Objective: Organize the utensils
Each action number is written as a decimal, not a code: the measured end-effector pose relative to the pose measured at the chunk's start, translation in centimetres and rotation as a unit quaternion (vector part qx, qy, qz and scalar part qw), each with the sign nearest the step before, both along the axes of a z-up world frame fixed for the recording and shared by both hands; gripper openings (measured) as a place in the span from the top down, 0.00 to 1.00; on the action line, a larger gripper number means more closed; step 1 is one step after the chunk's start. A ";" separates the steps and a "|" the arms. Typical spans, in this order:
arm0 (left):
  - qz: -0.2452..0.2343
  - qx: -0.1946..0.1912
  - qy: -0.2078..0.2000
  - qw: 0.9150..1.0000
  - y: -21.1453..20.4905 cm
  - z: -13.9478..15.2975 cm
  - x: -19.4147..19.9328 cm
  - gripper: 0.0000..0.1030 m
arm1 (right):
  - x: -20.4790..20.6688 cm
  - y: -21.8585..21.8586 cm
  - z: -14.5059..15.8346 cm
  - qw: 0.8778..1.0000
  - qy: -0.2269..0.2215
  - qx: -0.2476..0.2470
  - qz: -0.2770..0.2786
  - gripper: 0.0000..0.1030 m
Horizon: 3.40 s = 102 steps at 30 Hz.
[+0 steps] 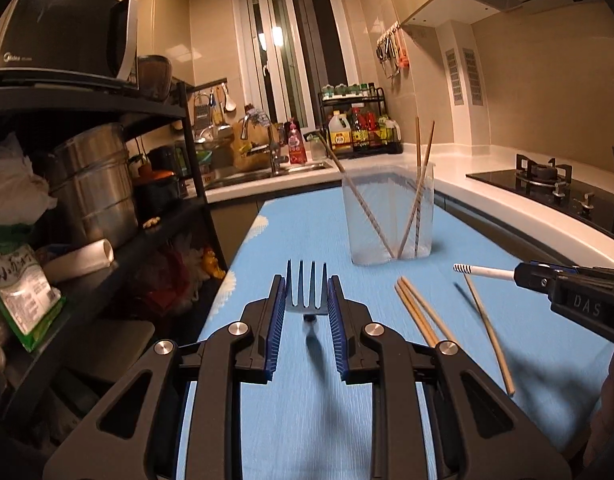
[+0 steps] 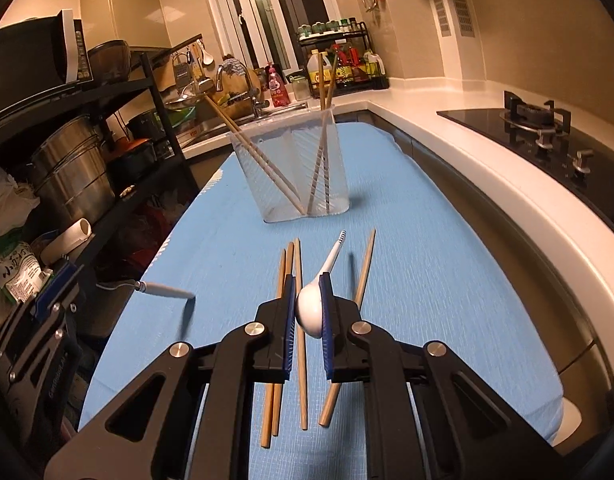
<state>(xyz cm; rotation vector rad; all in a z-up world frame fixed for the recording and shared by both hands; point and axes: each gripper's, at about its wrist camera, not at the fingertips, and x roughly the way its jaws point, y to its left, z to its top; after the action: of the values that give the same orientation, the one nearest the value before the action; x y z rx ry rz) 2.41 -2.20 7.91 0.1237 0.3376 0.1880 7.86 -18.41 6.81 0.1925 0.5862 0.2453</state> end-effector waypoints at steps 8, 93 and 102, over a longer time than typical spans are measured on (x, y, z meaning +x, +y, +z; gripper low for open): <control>-0.004 -0.006 0.002 1.000 0.7 2.3 2.2 0.79 | 0.6 -0.7 2.0 1.000 0.005 0.004 0.010 0.89; -0.049 -0.050 0.133 0.989 5.2 -1.4 8.4 0.84 | 2.7 -1.5 4.5 0.997 0.040 -0.029 0.059 0.88; -0.055 -0.048 0.081 0.994 5.0 3.2 7.8 0.84 | 3.1 -1.6 6.7 0.995 0.052 -0.038 0.070 0.88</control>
<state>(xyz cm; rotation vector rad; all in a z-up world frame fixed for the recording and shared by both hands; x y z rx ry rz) 10.24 2.79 11.15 0.0622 0.4991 0.0528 10.93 -20.00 13.52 0.0921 0.7131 0.3498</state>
